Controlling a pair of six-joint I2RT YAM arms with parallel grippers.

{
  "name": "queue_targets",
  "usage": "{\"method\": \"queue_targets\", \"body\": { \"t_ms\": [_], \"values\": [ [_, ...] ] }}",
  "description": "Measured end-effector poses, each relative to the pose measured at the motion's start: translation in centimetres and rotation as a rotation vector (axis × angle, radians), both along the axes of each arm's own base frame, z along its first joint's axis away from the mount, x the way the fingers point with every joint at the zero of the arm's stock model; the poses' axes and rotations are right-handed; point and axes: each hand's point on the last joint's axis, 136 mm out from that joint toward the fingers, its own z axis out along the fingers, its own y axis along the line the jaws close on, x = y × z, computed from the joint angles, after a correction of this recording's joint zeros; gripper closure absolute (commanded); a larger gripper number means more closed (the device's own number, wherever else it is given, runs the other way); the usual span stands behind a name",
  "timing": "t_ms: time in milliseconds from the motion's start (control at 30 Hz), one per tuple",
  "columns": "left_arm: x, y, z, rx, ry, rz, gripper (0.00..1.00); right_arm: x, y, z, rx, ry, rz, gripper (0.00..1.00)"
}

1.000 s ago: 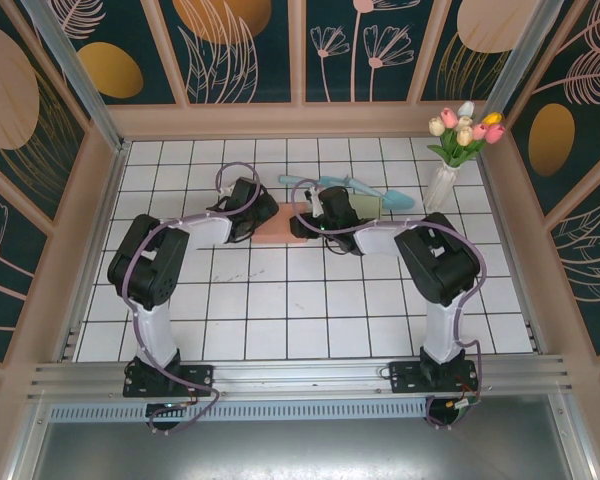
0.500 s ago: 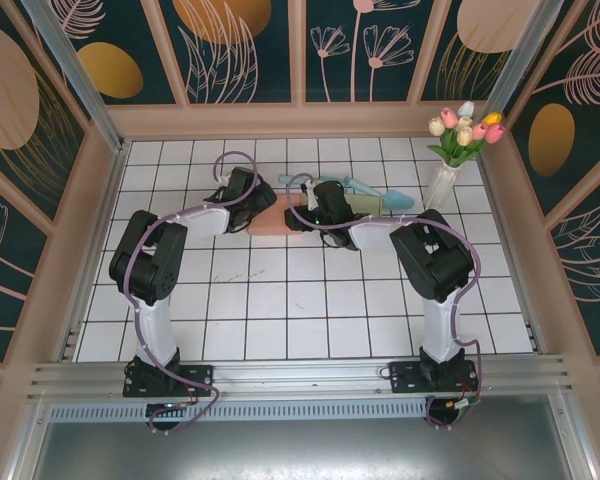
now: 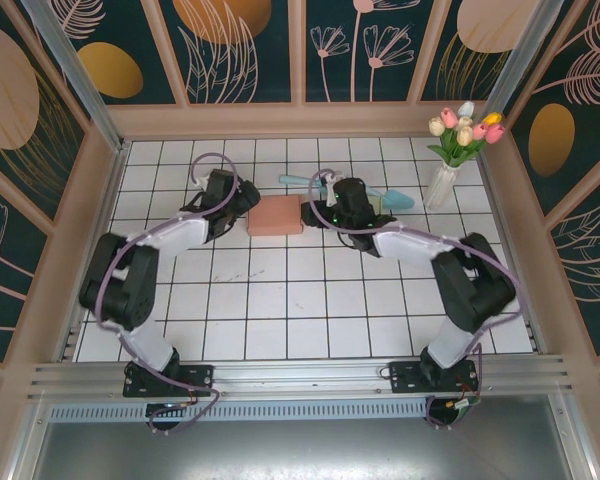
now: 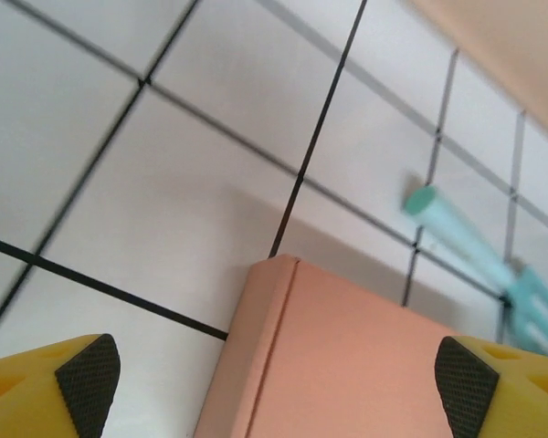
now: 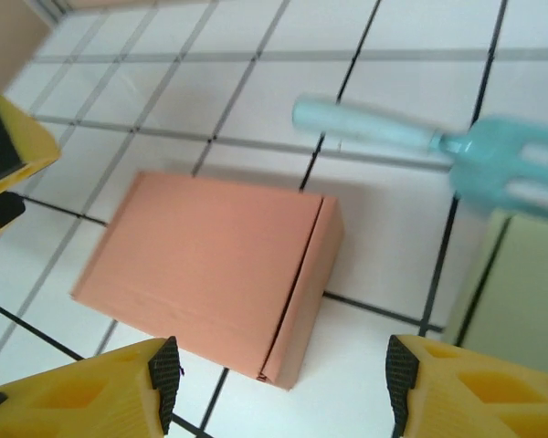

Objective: Fold the paper box

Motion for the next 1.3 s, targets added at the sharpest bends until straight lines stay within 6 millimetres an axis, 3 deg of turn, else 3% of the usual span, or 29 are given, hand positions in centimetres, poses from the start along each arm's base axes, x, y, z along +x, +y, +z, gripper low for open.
{"method": "queue_targets", "body": {
  "t_ms": [133,200,333,467,567,633,733,800,933,1167,1300],
  "values": [
    [-0.5,1.9,5.9,0.047,-0.146,0.045,0.07,-0.7,-3.8,5.1,0.019,-0.109,-0.105,0.34],
    [-1.2,3.1,8.1,0.09,-0.211,0.069,0.05,-1.1,-7.2,7.2,0.022,-0.165,-0.195,0.01],
    [-2.6,5.7,10.0,0.208,-0.267,0.129,0.04,-1.4,-16.0,9.0,-0.021,-0.256,-0.442,0.01],
    [-3.2,8.7,11.1,0.399,-0.3,0.205,0.03,-2.3,-26.3,7.2,-0.086,-0.274,-0.743,0.01],
    [-3.8,10.6,10.2,0.516,-0.301,0.224,0.03,-4.0,-32.5,2.9,-0.166,-0.23,-0.913,0.01],
    [-4.2,11.8,8.7,0.563,-0.273,0.229,0.04,-5.4,-34.5,-0.5,-0.221,-0.18,-0.955,0.01],
    [-4.8,14.1,6.4,0.601,-0.249,0.262,0.04,-6.6,-35.4,-4.8,-0.26,-0.099,-0.953,0.01],
    [-5.8,15.6,4.4,0.628,-0.24,0.281,0.04,-6.4,-35.3,-5.9,-0.245,-0.087,-0.926,0.01],
    [-7.6,17.2,1.4,0.656,-0.215,0.265,0.02,-4.6,-33.7,-5.2,-0.181,-0.172,-0.83,0.01],
    [-8.9,18.9,0.6,0.661,-0.325,0.258,0.01,-3.4,-31.0,-4.0,-0.105,-0.325,-0.679,0.01],
    [-8.9,19.0,0.9,0.655,-0.382,0.234,0.01,-3.4,-29.4,-5.5,-0.095,-0.341,-0.589,0.01]
  ]
}}
